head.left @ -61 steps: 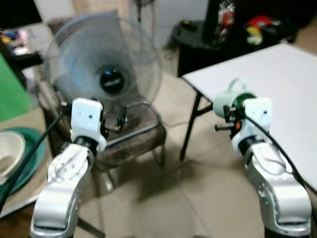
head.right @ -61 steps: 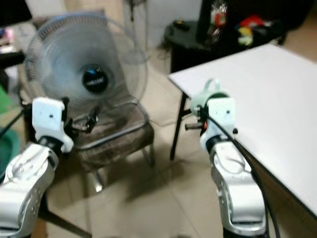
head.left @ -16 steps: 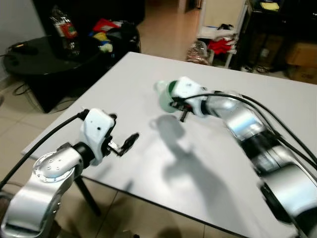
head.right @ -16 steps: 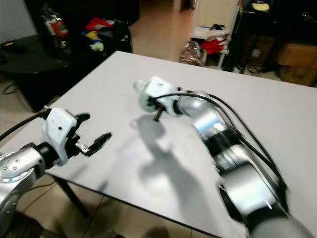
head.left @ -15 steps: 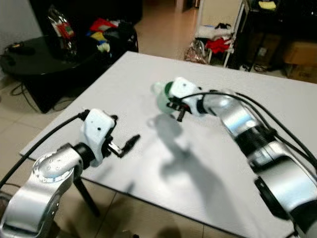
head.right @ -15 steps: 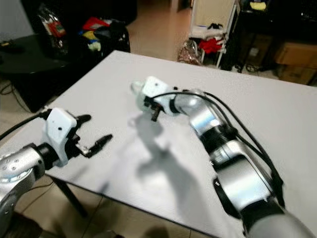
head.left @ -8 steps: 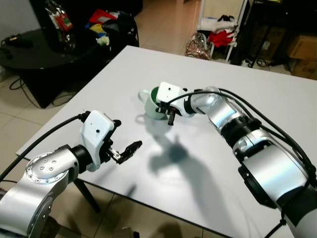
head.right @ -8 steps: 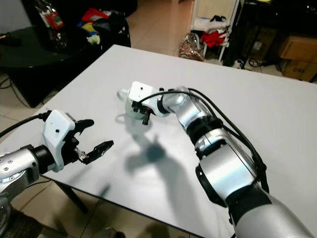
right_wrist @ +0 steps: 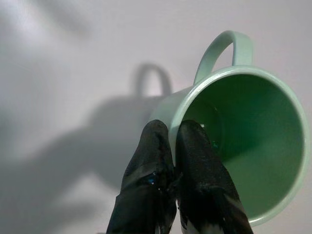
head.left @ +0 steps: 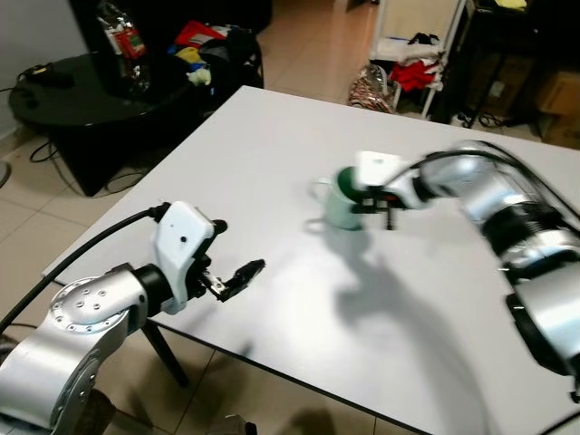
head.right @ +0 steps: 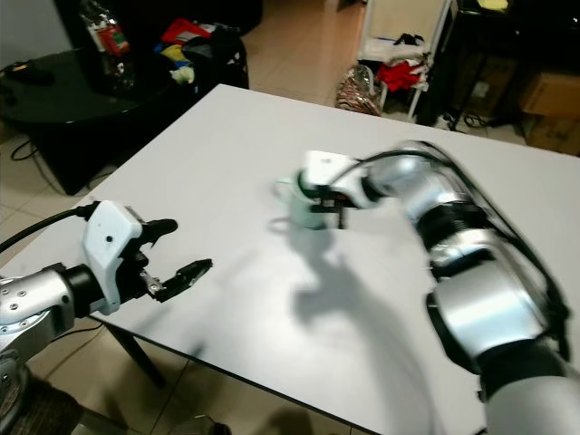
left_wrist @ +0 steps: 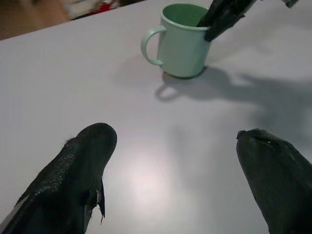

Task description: Setting the table

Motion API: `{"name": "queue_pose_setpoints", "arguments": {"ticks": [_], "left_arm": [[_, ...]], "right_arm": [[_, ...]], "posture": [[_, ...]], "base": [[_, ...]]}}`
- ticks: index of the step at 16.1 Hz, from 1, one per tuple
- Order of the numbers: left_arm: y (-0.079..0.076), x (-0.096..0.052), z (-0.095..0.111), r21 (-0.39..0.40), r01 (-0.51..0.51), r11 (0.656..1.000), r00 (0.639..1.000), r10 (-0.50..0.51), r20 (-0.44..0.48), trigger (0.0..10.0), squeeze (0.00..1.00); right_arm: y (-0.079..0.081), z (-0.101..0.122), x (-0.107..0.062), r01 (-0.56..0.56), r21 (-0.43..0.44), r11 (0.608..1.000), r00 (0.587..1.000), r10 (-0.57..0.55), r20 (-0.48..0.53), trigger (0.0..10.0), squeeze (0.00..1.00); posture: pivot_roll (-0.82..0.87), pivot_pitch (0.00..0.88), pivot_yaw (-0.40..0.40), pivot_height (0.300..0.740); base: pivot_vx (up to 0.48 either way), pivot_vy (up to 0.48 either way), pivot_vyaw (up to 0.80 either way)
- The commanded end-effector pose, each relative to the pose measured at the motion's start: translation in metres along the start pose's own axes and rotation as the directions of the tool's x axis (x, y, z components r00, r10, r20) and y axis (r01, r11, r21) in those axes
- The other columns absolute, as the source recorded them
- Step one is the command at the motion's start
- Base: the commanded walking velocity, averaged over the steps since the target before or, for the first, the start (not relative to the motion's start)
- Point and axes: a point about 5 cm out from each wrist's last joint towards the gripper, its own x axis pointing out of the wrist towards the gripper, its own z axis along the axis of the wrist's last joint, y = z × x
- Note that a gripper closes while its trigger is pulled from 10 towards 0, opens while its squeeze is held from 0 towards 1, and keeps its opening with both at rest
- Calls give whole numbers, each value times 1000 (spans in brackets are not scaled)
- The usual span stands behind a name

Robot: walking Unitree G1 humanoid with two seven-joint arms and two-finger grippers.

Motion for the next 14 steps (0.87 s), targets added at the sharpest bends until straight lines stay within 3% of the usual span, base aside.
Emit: {"name": "queue_pose_setpoints", "arguments": {"ticks": [1,8,9,10,11,14], "left_arm": [[-1,5,2,5,50,999,999,-50,6,10000,0],[0,9,2,22,94,995,996,-94,-9,10000,0],[-1,8,2,22,97,995,995,-97,-10,10000,0],[-2,8,1,20,99,995,995,-99,-12,10000,0],[-1,8,1,18,97,995,995,-97,-11,10000,0],[4,8,2,18,77,997,997,-77,-8,10000,0]], "right_arm": [[-1,-3,-8,-15,12,1000,1000,15,2,10000,0],[0,-11,-8,0,43,999,999,1,-32,10000,0],[0,-11,-9,4,46,999,999,-2,-34,10000,82],[-2,-11,-8,29,48,998,999,-28,-37,10000,949],[-3,-10,-9,36,42,998,999,-35,-36,10000,1000],[-10,3,-16,45,7,999,999,-45,4,10000,1000]], "posture": [[-38,0,49,740],[-53,0,80,740],[-50,0,78,740],[-48,0,77,740],[-46,0,75,740],[-47,0,77,740]], "base": [[0,0,0],[0,0,0],[0,0,0],[0,0,0],[0,0,0],[0,0,0]]}}
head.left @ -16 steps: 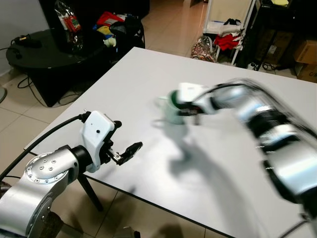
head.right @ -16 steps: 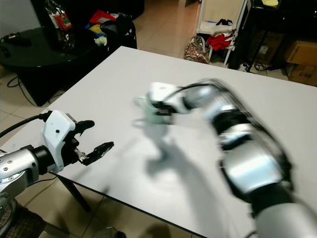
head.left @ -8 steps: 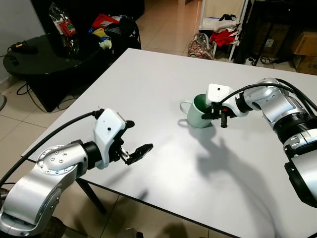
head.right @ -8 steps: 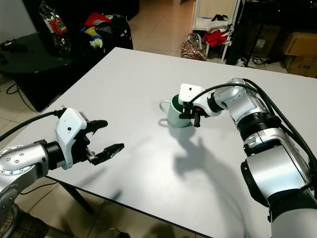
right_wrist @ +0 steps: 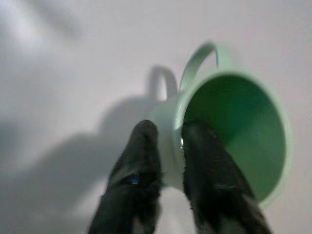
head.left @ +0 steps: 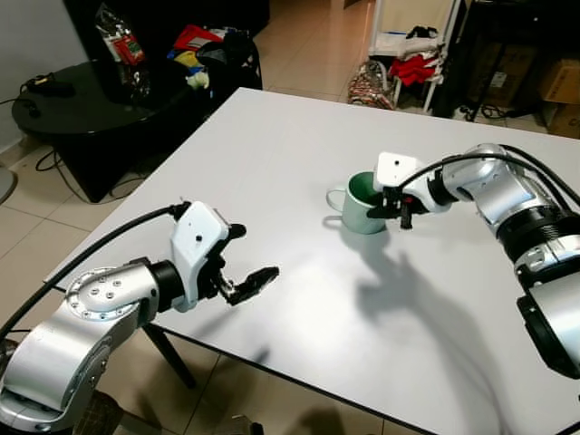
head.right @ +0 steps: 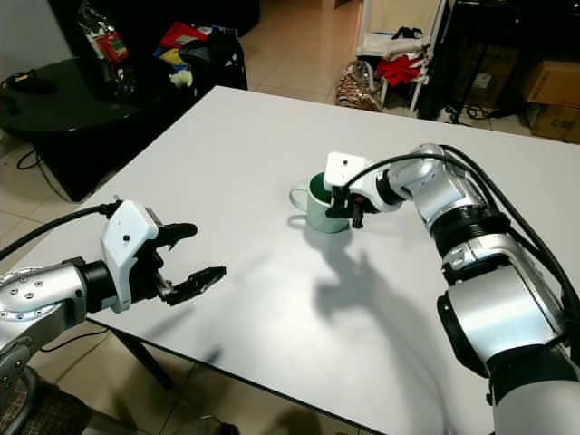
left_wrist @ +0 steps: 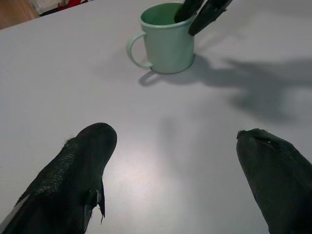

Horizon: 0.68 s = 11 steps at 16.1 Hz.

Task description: Setting the table

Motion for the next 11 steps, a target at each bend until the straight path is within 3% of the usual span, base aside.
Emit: {"name": "queue_pose_setpoints", "arguments": {"ticks": [1,5,6,7,9,10,11], "left_arm": [[4,-2,1,13,-16,1000,1000,16,2,10000,0],[8,-6,4,15,-52,999,998,52,28,10000,0],[10,-7,4,3,-78,997,996,78,49,10000,0],[11,-8,4,-12,-109,994,991,110,72,10000,0],[10,-8,5,-25,-184,983,976,185,115,10000,0],[10,-7,5,-48,-260,964,955,265,137,10000,0],[10,-6,5,-61,-306,950,938,312,149,10000,0]], "right_arm": [[-10,15,-11,27,-51,998,999,-25,39,10000,1000],[-22,24,-44,96,-94,991,989,-85,120,10000,1000],[-23,29,-57,134,-58,989,969,-119,217,10000,1000],[-20,34,-74,214,18,977,912,-206,355,10000,1000],[0,39,-89,356,164,920,774,-389,499,10000,1000],[27,39,-86,409,294,864,682,-504,530,10000,1000],[44,39,-82,415,358,836,649,-548,528,10000,1000]], "posture": [[-49,0,78,740],[-38,0,65,740],[-35,0,58,740],[-32,0,45,740],[-39,0,41,740],[-45,0,49,740],[-45,0,54,740]], "base": [[0,0,0],[0,0,0],[0,0,0],[0,0,0],[0,0,0],[0,0,800],[0,0,800]]}}
